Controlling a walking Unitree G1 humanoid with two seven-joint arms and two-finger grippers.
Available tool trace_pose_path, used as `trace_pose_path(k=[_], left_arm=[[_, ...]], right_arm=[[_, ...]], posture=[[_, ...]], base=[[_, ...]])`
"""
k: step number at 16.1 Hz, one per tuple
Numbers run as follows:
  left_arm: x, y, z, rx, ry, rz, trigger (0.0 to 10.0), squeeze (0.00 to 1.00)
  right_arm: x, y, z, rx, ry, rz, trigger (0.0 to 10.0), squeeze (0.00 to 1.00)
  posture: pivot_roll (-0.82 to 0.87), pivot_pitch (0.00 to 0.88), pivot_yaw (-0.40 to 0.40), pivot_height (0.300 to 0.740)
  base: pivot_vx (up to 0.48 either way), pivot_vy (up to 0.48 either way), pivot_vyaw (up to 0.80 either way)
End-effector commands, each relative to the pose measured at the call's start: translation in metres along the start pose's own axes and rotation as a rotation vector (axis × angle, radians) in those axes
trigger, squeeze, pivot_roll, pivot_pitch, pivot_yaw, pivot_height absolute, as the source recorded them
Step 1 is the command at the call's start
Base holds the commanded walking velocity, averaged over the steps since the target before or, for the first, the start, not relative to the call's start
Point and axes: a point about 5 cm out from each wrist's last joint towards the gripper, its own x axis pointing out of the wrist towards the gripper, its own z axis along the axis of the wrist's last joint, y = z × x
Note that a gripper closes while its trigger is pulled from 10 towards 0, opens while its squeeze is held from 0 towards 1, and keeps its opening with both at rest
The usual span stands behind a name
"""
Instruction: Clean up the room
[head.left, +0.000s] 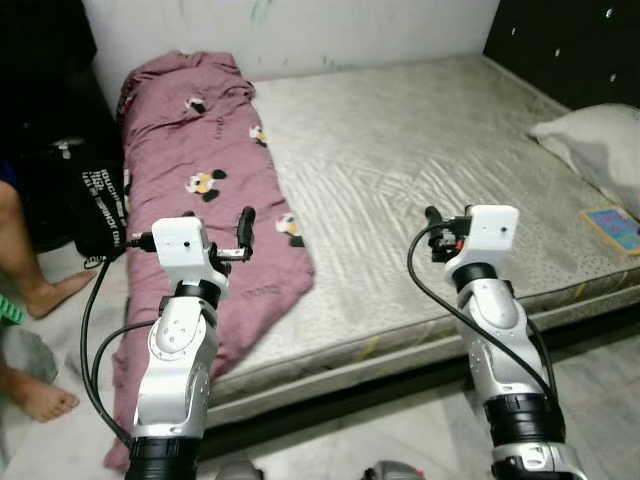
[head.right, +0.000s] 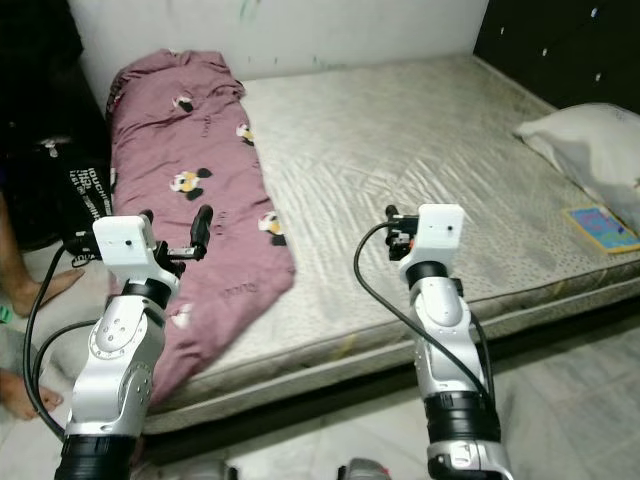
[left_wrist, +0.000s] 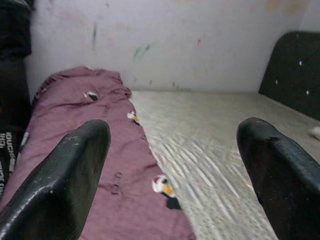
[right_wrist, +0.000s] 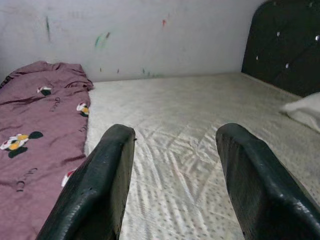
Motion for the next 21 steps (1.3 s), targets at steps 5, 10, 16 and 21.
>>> trace_pose_path(k=[5,10,16,21], left_arm=[[0.001,0.01,0.007,0.031,-0.037,0.037,10.0,0.0],[0.0,0.011,0.012,0.049,-0.08,0.053,10.0,0.0],[-0.006,0.011,0.01,0.027,-0.053,0.016,10.0,0.0],[-0.009,0.02,0.006,0.083,-0.036,0.095,10.0,0.0]], right_arm=[[0.005,0.01,0.008,0.01,-0.028,0.034,10.0,0.0],[0.006,0.009,0.008,0.014,-0.032,0.029,10.0,0.0],[0.005,0.008,0.009,0.015,-0.033,0.028,10.0,0.0],[0.004,0.008,0.008,0.018,-0.03,0.027,10.0,0.0]], posture=[[-0.06,0.0,-0.001,0.74],[-0.06,0.0,-0.003,0.74],[-0.06,0.0,-0.002,0.74],[-0.06,0.0,0.001,0.716]], base=[[0.0,0.471,0.0],[0.0,0.093,0.0],[0.0,0.0,0.0],[0.0,0.0,0.0]])
